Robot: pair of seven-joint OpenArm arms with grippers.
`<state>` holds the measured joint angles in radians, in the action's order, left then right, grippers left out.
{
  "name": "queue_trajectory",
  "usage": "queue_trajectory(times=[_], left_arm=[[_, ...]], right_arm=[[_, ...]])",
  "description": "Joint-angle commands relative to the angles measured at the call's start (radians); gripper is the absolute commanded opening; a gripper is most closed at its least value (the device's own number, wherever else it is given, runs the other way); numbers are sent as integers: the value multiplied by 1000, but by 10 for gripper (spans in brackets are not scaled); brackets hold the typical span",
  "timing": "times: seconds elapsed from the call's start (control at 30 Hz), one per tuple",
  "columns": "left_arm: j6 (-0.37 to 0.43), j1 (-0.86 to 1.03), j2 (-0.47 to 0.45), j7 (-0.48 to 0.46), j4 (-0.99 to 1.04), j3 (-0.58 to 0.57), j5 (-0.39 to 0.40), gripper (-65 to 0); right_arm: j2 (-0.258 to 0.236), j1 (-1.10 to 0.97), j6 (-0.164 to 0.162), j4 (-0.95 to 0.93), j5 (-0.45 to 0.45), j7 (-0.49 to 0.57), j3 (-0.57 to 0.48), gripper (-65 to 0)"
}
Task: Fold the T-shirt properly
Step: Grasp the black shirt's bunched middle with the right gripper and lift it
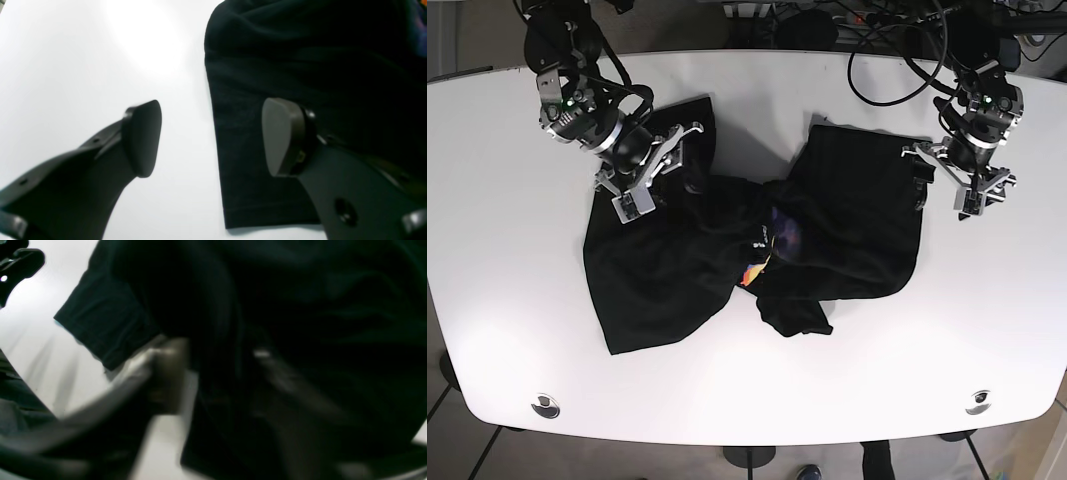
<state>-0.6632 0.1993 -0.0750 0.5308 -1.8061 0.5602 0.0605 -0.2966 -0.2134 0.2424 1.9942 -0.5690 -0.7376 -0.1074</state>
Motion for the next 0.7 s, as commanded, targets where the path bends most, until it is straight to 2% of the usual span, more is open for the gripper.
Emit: queue_trajectory(times=[0.03, 0.1, 0.27, 0.33, 0.47, 0.7], left_arm=[[4, -7, -10, -22, -16, 2, 17, -217], [4, -5, -10, -22, -16, 4, 17, -217], [4, -5, -10, -22, -16, 4, 15, -217], [4, -5, -10, -22, -16, 4, 12, -217], [4, -5, -10, -22, -16, 4, 11, -217], [4, -5, -10, -22, -16, 4, 11, -217]], right_arm=[[-5, 56, 5, 24, -15, 29, 1, -189], [1, 99, 5, 23, -15, 29, -1, -128], [49, 303, 8, -88, -10, 28, -61, -124], [53, 412, 8, -187, -10, 29, -128, -122], [129, 596, 8, -410, -10, 29, -236, -119], [230, 819, 16, -804, -9, 43, -463, -119]])
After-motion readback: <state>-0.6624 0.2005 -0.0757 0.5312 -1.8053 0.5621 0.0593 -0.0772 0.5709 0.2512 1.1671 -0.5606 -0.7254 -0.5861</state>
